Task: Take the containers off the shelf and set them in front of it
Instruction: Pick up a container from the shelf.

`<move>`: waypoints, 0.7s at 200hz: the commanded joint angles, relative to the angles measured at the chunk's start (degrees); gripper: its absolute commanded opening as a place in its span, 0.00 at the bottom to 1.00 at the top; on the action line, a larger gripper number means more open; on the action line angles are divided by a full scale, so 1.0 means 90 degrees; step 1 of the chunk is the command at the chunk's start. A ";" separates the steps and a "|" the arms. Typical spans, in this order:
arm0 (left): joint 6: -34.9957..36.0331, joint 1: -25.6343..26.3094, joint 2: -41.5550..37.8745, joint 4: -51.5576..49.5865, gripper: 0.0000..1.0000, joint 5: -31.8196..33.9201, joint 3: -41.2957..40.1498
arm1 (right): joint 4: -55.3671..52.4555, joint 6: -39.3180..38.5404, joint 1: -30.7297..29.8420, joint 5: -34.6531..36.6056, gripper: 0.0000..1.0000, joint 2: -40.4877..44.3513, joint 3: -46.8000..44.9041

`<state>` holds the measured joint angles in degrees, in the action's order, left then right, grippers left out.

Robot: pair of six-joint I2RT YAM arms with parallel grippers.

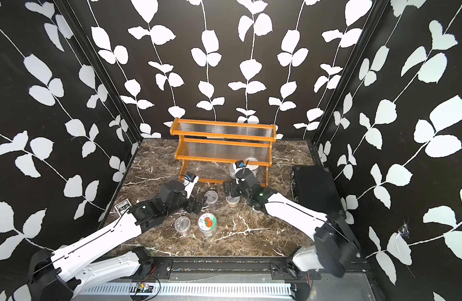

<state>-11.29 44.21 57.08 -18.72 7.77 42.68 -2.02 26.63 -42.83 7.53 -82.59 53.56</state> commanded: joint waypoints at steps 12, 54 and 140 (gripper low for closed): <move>0.0103 -0.0248 -0.0230 0.0200 0.99 -0.0460 -0.0011 | -0.0095 0.0392 -0.0046 0.1058 1.00 -0.0784 0.0836; 0.0070 -0.0327 -0.0357 0.0229 0.99 -0.0489 -0.0198 | -0.0232 0.0687 -0.0046 0.1495 1.00 -0.1831 0.1515; 0.0082 -0.0400 -0.0371 0.0324 0.99 -0.0496 -0.0352 | 0.0011 0.0777 0.0115 0.1845 0.97 -0.3092 0.2337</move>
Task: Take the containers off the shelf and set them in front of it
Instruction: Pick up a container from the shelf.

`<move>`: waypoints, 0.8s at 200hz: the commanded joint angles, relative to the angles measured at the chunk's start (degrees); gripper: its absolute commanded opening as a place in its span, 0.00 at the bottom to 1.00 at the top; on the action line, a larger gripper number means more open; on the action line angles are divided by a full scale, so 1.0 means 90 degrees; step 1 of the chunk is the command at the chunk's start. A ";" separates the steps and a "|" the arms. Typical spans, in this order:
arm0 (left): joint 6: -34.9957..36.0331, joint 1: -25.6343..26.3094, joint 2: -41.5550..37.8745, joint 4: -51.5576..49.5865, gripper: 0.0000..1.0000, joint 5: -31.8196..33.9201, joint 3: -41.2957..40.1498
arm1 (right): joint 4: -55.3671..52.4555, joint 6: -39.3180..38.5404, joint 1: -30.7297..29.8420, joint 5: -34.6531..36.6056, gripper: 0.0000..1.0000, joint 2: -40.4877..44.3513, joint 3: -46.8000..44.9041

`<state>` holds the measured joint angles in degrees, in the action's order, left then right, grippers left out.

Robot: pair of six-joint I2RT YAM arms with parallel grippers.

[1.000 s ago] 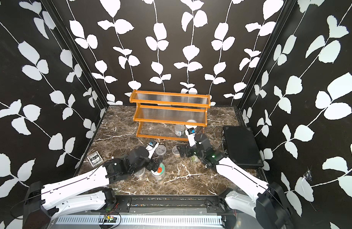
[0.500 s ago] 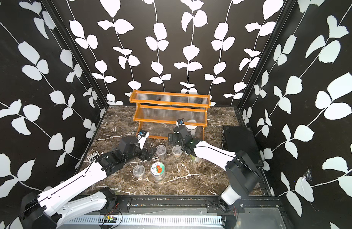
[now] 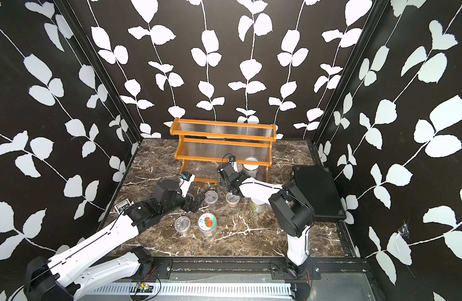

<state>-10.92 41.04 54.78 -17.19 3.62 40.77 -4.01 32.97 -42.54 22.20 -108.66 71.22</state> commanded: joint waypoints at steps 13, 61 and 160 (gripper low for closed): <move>0.0033 -0.0058 -0.0120 0.0179 0.99 -0.0036 -0.0163 | 0.0253 0.0006 0.0125 0.0277 0.96 -0.0341 0.0397; -0.0035 -0.0058 -0.0092 0.0325 0.99 -0.0093 -0.0282 | 0.0153 0.0004 0.0269 0.0612 0.97 -0.0700 0.0861; -0.0154 -0.0058 0.0035 0.0465 0.99 -0.0229 -0.0407 | 0.0375 -0.0372 0.0462 0.1127 0.94 -0.1270 0.1499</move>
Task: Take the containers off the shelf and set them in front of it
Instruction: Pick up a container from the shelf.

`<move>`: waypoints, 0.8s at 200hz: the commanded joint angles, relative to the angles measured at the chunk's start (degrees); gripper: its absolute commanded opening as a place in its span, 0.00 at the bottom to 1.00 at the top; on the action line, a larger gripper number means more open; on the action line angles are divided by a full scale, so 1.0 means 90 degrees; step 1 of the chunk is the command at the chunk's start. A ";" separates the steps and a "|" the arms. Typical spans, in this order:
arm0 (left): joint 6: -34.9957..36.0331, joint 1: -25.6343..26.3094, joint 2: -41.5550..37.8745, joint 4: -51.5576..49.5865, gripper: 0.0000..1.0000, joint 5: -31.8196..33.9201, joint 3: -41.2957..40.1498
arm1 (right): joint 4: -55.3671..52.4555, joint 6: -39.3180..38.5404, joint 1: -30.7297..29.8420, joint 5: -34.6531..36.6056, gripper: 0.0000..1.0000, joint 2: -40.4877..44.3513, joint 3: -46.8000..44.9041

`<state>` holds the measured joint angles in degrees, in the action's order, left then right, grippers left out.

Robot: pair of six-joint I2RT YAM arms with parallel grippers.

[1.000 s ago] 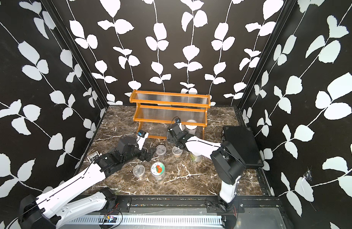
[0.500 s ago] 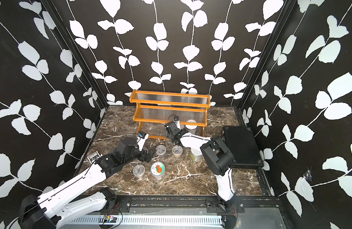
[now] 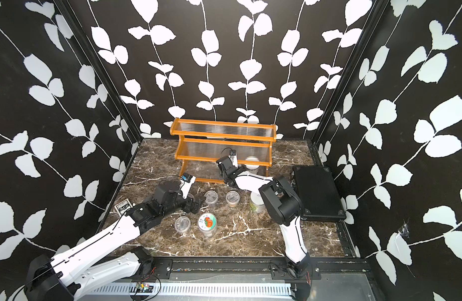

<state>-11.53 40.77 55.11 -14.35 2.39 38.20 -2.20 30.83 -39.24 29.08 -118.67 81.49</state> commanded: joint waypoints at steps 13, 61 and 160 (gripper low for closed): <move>-0.0085 -0.0029 -0.0008 0.0143 0.99 -0.0085 -0.0132 | 0.0222 -0.0122 0.0124 0.0382 0.91 -0.0206 0.0379; -0.0106 -0.0029 -0.0012 0.0101 0.99 -0.0139 -0.0181 | 0.0273 -0.0213 0.0154 0.0227 0.75 -0.0286 0.0361; -0.0062 -0.0029 0.0219 0.0261 0.99 -0.0159 -0.0142 | 0.0537 -0.0431 0.0071 -0.0192 0.65 0.0464 -0.0240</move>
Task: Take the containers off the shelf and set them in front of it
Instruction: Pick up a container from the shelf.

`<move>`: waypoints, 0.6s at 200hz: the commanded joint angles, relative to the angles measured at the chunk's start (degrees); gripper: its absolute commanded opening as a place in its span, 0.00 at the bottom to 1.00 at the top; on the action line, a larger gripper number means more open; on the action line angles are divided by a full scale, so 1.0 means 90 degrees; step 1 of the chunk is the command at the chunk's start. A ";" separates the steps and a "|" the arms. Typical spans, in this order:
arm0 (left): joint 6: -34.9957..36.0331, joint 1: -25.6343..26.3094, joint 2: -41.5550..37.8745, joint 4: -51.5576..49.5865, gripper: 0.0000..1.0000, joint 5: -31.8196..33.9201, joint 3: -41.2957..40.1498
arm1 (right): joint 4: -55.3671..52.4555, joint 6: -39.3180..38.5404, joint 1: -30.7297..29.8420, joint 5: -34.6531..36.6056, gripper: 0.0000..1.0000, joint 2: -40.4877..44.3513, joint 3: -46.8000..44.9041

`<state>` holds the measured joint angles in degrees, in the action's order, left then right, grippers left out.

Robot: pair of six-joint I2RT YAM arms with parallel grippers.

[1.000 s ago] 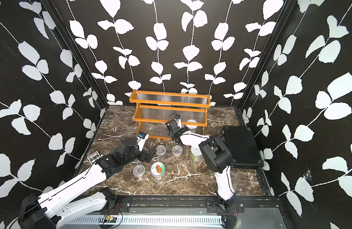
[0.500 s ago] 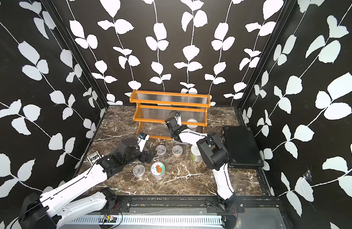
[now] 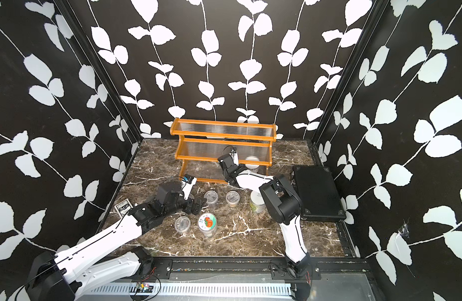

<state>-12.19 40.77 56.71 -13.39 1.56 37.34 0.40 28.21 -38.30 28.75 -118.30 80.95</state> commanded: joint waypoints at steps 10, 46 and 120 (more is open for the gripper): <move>0.0026 -0.0029 0.0063 0.0170 0.99 -0.0061 -0.0043 | 0.0255 -0.0100 -0.0056 -0.0206 0.64 0.0505 -0.0247; 0.0034 -0.0029 0.0074 0.0219 0.99 -0.0037 -0.0048 | 0.0282 0.0068 -0.0146 -0.0480 0.63 0.0736 -0.0595; 0.0114 -0.0029 -0.0010 0.0147 0.99 0.0012 -0.0057 | 0.0386 -0.0105 -0.0315 -0.1179 0.63 0.1705 -0.1571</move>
<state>-11.94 40.77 57.45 -12.49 1.37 37.34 1.96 28.03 -40.58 21.37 -107.85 69.60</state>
